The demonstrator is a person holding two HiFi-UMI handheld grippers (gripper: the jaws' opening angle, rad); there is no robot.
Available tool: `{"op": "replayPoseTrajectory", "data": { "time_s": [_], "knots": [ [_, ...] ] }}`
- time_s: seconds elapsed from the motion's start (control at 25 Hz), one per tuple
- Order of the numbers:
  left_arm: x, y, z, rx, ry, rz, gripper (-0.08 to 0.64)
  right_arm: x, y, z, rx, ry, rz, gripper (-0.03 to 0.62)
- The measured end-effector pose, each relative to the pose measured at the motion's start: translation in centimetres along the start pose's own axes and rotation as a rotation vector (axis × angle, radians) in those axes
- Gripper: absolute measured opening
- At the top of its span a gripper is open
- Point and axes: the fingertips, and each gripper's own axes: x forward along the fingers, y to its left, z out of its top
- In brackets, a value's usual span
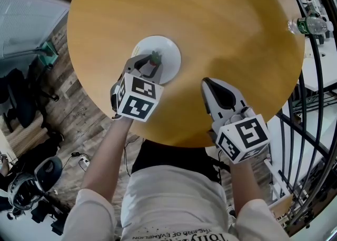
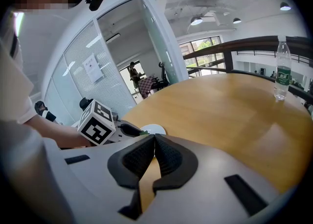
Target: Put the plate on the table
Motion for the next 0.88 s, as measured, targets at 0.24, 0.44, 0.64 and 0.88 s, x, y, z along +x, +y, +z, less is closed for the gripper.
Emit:
{"op": "replayPoseTrajectory", "data": {
  "time_s": [0.24,0.44,0.64,0.88],
  "knots": [
    [0.44,-0.38,-0.2,0.012,0.023,-0.005,0.147,-0.25,-0.18,-0.28,0.004,-0.007,0.003,0.025],
    [0.45,-0.67,-0.21,0.014,0.025,-0.003,0.147,-0.52,-0.2,-0.42,0.006,-0.009,0.004,0.025],
    [0.56,-0.67,-0.41,0.003,0.027,-0.009,0.16,-0.62,-0.11,-0.44,0.008,-0.01,0.005,0.025],
    [0.45,0.02,-0.58,0.003,0.03,-0.006,0.195,-0.42,0.12,-0.29,0.008,-0.006,-0.004,0.025]
  ]
}}
